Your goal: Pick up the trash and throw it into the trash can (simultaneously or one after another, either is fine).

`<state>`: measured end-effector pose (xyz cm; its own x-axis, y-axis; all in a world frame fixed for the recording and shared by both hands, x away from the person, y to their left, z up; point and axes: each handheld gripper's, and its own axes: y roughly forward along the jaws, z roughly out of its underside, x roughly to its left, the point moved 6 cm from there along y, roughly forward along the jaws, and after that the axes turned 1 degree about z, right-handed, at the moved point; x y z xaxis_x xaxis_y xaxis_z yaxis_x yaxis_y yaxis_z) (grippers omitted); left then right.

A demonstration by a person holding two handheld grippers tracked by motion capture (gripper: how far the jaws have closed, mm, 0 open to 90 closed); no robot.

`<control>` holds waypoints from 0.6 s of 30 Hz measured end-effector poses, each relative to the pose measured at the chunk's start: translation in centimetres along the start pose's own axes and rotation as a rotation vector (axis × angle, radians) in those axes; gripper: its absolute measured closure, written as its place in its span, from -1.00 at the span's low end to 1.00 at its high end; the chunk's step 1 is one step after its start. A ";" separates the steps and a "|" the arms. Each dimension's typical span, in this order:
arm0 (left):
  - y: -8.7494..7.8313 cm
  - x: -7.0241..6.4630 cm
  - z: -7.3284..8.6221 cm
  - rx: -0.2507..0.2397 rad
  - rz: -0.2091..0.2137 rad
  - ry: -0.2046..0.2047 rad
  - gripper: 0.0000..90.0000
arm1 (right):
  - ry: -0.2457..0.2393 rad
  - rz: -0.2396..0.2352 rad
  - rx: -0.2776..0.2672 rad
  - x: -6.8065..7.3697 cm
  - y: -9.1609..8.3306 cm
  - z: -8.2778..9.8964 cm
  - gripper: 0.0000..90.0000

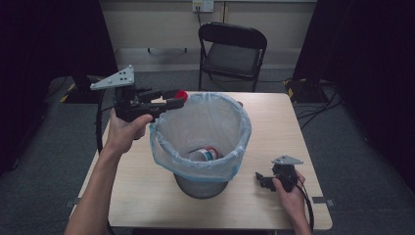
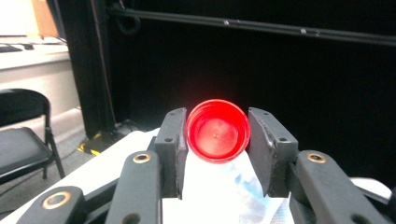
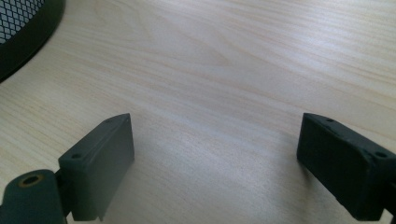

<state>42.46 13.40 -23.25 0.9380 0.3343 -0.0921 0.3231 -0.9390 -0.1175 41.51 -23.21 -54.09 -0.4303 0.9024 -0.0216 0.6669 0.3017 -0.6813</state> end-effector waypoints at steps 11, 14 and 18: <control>2.5 -1.2 0.3 0.107 0.051 0.030 0.30 | 0.000 0.000 0.000 0.0 0.0 0.0 -0.78; 3.2 -1.2 0.6 0.131 0.046 0.016 0.07 | 0.000 0.000 0.000 0.0 0.0 0.0 -0.78; 3.5 -0.8 0.8 0.137 0.024 0.011 -0.17 | 0.000 0.000 0.000 0.0 0.0 0.0 -0.78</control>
<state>42.70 9.90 -24.41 0.9468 0.3103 -0.0853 0.2812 -0.9266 -0.2495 41.50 -23.21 -54.09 -0.4304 0.9024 -0.0216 0.6669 0.3018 -0.6813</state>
